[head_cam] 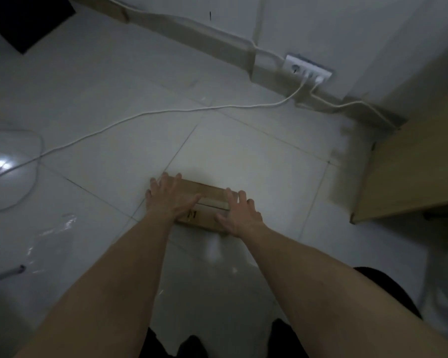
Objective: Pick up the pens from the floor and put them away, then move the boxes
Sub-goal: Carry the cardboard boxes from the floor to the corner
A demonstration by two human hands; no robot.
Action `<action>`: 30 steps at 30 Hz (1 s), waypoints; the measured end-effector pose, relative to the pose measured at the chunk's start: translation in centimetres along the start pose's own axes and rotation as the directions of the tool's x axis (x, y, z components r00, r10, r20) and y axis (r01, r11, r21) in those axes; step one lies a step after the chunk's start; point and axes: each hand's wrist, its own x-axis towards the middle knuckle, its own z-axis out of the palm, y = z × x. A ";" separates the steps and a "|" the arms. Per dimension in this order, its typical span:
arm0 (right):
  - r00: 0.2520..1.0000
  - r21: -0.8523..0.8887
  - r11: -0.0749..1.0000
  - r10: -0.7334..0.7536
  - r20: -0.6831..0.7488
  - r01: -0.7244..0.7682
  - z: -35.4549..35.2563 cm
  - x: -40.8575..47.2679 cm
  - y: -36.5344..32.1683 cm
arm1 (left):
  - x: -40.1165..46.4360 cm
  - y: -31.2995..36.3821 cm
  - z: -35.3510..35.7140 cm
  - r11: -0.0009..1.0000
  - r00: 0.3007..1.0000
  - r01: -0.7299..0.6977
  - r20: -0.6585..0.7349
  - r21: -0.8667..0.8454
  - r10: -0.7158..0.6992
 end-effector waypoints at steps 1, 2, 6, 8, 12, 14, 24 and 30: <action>1.000 -0.006 1.000 0.000 -0.003 0.000 1.2 1.4 0.4 | 1.1 -0.3 1.3 1.000 1.000 0.013 0.008 -0.015 -0.013; 1.000 -0.012 1.000 0.007 -0.007 -0.007 2.1 2.5 0.7 | 1.9 -0.4 2.2 0.999 1.000 0.022 0.007 -0.031 -0.022; 0.998 0.040 0.997 0.058 0.024 -0.059 5.1 6.0 1.7 | 4.3 -1.1 5.4 0.995 0.999 0.040 0.012 -0.088 -0.039; 0.996 0.093 0.993 0.075 0.042 -0.078 6.1 7.1 1.9 | 5.5 -1.6 6.5 0.992 0.998 0.055 -0.002 -0.116 -0.055; 0.998 0.168 0.984 0.054 0.028 -0.058 7.6 8.4 2.3 | 7.2 -2.1 7.8 0.973 0.995 0.101 -0.006 -0.206 -0.104; 0.999 0.178 0.983 0.048 -0.005 -0.046 8.3 8.7 2.6 | 7.6 -2.3 8.6 0.969 0.994 0.110 0.001 -0.219 -0.112; 0.998 0.552 0.833 0.054 -0.011 -0.039 10.7 9.4 3.1 | 7.8 -2.4 9.9 0.927 0.972 0.229 0.026 -0.298 -0.232; 0.996 0.609 0.790 0.085 0.005 -0.070 6.8 6.7 3.4 | 4.3 -0.5 7.1 0.919 0.974 0.225 0.044 -0.324 -0.223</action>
